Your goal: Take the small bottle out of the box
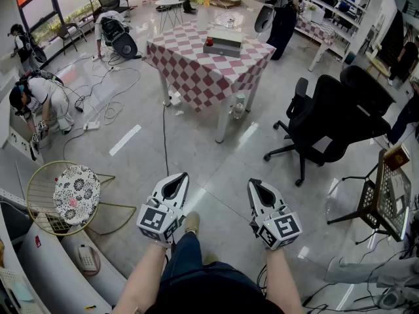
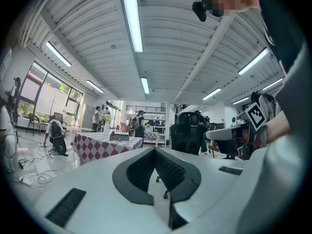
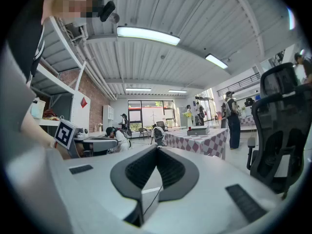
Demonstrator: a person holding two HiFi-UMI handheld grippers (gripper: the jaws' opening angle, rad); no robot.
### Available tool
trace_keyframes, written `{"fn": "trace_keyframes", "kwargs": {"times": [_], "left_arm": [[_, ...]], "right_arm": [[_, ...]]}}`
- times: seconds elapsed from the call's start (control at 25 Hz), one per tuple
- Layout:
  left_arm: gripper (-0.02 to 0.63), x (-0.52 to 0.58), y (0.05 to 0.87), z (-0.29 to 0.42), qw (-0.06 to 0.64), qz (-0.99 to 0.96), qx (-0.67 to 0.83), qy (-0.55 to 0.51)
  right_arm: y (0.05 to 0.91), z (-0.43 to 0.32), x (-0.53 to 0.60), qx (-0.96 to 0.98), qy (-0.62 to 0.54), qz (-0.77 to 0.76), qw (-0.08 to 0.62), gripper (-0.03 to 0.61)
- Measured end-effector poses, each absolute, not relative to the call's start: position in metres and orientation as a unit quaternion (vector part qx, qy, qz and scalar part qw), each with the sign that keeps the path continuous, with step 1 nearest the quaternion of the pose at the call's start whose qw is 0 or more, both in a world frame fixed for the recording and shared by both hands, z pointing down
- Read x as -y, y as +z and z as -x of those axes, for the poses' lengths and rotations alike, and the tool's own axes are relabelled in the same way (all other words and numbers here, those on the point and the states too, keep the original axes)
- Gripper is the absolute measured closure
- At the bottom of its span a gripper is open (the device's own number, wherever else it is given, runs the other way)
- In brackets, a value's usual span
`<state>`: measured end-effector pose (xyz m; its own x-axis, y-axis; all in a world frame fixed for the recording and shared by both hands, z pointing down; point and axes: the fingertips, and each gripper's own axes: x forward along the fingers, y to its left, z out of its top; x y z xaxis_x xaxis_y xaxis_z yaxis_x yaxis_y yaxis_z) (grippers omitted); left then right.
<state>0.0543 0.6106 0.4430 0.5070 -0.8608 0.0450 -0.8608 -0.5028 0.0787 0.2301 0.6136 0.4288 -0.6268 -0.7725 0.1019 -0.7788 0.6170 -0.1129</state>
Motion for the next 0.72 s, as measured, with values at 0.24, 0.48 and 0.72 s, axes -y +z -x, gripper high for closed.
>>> {"fn": "trace_keyframes", "kwargs": {"times": [0.24,0.48,0.72], "left_arm": [[0.611,-0.537,0.451,-0.052,0.056,-0.869,0.492,0.003],[0.611,-0.476,0.451,-0.052,0.058,-0.879,0.473,0.007],[0.611,-0.425,0.450,-0.040,0.062,-0.883,0.466,0.013]], "right_arm": [[0.433,-0.228,-0.547,0.898,0.077,-0.433,0.026,0.577],[0.437,-0.221,-0.489,0.893,0.087,-0.440,0.027,0.577],[0.436,-0.207,-0.442,0.892,0.092,-0.443,0.027,0.577]]}}
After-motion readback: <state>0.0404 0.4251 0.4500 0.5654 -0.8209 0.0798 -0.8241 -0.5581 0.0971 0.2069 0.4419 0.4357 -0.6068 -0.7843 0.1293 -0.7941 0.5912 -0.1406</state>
